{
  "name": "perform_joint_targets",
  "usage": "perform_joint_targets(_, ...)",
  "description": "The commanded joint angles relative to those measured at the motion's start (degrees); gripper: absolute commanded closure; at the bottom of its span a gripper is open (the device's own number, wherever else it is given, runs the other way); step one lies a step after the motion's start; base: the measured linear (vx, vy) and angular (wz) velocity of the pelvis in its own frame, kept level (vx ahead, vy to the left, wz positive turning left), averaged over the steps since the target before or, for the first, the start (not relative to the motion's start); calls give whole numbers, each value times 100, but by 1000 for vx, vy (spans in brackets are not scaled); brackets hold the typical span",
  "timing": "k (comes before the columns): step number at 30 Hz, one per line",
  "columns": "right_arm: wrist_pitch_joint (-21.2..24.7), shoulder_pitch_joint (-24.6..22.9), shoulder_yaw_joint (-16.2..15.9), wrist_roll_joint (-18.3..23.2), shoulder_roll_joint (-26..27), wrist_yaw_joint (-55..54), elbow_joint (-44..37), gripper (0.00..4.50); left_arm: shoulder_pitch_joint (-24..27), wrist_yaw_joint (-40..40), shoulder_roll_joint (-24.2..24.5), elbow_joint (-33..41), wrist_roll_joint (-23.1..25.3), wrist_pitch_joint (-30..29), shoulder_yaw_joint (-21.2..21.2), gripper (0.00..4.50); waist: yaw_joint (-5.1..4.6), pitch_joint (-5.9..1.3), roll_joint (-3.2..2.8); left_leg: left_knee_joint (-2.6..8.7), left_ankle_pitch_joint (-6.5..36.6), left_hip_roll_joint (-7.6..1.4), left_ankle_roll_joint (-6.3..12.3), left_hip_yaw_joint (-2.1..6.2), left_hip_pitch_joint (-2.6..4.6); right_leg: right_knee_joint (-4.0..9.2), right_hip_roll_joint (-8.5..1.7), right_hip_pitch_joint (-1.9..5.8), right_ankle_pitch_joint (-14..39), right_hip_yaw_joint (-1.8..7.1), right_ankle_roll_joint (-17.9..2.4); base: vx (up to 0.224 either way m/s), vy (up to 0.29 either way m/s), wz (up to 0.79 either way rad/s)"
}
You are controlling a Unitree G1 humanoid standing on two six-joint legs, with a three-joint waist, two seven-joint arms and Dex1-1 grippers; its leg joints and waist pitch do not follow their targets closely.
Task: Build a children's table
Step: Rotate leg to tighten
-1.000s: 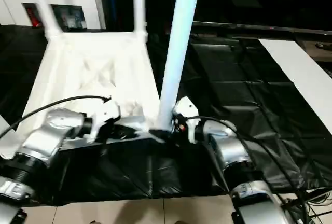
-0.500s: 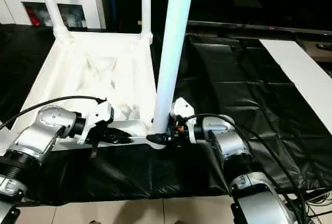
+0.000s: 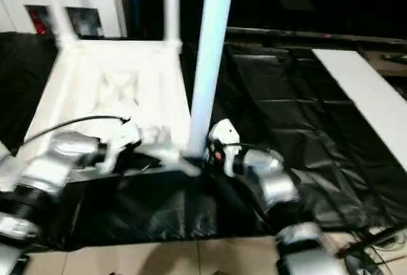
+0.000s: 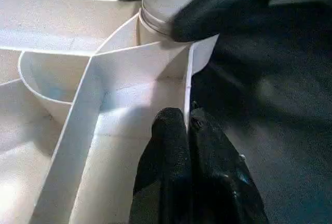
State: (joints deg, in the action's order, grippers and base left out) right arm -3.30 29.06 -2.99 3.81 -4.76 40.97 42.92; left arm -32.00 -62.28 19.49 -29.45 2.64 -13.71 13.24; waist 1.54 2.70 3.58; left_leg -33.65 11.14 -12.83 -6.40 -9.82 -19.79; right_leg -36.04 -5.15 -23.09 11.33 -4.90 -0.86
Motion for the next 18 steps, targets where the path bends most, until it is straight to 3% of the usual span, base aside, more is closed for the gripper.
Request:
perform_joint_targets(1, 222, -23, -132, -204, 257, -593, 72, 189, 54, 164, -462, 126, -187, -78, 193, 450, 25, -269, -8, 443, 1417, -47, -25, -7, -17, 592, -305, 242, 2404, 293, -780, 0, 0, 0)
perform_joint_targets(4, 346, 9, -125, -216, 822, -1276, 102, 189, 74, 613, -927, 178, -84, -211, 321, 450, 18, -253, -12, 447, 1593, -37, 12, -1, -6, 646, -305, 200, 2766, 292, -614, 0, 0, 0)
perform_joint_targets(8, 315, 58, -188, -245, 1092, -1452, 107, 189, 69, 835, -1039, 214, 79, -215, 481, 450, 21, -272, -21, 467, 1578, -41, 48, 8, -23, 636, -284, 193, 2528, 292, -555, 0, 0, 0)
perform_joint_targets(10, 283, 68, -120, -93, 1176, -1359, 23, 133, 78, 848, -1049, 246, 94, -253, 480, 450, 16, -273, -32, 471, 1646, -42, 53, 6, -18, 633, -278, 187, 2455, 292, -577, 0, 0, 0)
perform_joint_targets(15, 305, 12, -33, 4, 810, -1067, -162, 84, 108, 703, -828, 297, 119, -161, 405, 450, 17, -295, -37, 474, 1573, -58, 94, 1, -31, 606, -273, 202, 2074, 295, -704, 0, 0, 0)
perform_joint_targets(18, 251, -5, -135, -64, 250, -395, -231, 75, 163, 332, -534, 379, 83, -2, 395, 450, 37, -312, -16, 456, 1406, -62, 184, -12, -59, 568, -273, 244, 1727, 297, -820, 0, 0, 0)
